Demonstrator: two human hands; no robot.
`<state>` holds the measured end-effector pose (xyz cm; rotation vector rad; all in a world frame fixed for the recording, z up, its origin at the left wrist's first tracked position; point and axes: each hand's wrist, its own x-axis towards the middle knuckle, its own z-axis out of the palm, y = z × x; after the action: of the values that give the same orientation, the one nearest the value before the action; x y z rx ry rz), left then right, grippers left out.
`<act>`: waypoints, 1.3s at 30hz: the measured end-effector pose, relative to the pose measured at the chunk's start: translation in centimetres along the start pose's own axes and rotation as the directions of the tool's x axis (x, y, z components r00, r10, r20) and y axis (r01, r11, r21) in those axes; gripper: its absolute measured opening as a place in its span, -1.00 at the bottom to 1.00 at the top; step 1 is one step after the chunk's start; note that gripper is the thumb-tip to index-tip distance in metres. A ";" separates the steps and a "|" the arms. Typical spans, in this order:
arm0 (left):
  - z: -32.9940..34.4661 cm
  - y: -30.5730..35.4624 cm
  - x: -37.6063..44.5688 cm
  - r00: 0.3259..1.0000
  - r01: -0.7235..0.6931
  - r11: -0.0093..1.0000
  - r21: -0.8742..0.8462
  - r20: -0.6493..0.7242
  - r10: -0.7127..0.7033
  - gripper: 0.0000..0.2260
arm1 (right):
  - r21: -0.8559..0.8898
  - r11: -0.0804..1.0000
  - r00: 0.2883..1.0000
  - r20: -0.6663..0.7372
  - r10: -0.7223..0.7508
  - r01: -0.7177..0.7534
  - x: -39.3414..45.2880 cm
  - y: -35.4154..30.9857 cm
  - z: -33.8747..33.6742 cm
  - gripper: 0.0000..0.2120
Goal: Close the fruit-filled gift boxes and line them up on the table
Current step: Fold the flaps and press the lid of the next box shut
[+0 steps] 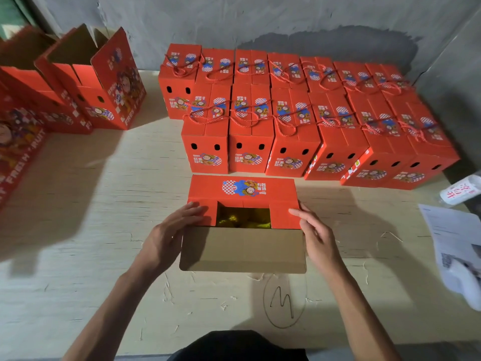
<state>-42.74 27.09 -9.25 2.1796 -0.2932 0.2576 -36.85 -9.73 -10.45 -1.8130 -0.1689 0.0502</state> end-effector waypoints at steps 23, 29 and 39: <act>1.9 2.7 1.7 0.958 0.253 0.956 0.152 -0.179 -0.225 -0.17 | -0.184 0.980 0.931 -0.365 0.008 -0.080 1.2 -2.4 2.2 -0.51; 3.5 2.8 3.9 0.988 0.106 0.901 0.421 -0.150 -0.047 -0.46 | -0.751 0.607 0.882 -0.070 -0.465 0.260 2.6 -1.8 3.6 -0.68; 8.9 4.6 7.3 0.961 -0.026 0.876 0.482 -0.230 0.155 -0.79 | -0.814 0.523 0.846 -0.076 -0.528 0.253 4.2 -2.2 6.5 -0.66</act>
<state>-36.51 16.41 -8.82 2.5799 -0.1947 0.7336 -33.73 -2.39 -9.69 -2.5860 -0.4292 -0.7740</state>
